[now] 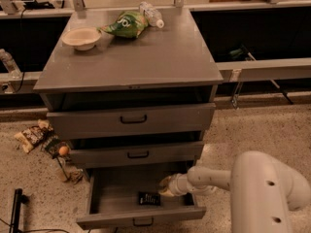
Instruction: Place rxbar chocolate into bottom drawer
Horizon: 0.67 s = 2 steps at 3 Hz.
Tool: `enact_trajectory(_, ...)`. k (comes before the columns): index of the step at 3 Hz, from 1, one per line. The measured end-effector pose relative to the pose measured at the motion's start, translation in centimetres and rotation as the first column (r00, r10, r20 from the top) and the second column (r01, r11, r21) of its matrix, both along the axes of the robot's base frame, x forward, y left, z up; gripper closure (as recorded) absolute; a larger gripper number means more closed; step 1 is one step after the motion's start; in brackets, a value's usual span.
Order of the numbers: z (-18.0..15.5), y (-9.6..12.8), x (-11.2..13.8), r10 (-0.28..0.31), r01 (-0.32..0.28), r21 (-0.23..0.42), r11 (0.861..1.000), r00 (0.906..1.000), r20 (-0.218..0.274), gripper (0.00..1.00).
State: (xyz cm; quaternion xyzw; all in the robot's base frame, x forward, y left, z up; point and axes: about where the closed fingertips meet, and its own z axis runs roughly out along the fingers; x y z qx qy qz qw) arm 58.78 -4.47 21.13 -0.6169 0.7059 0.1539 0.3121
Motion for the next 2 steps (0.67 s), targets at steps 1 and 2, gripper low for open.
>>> enact_trajectory(1, 4.5, -2.9, -2.7, -0.130, 0.128, 0.046, 0.991, 0.9908, 0.039, 0.86)
enact_trajectory(2, 4.1, -6.3, -5.6, -0.191, 0.190, 0.052, 0.980, 0.9815, 0.012, 0.85)
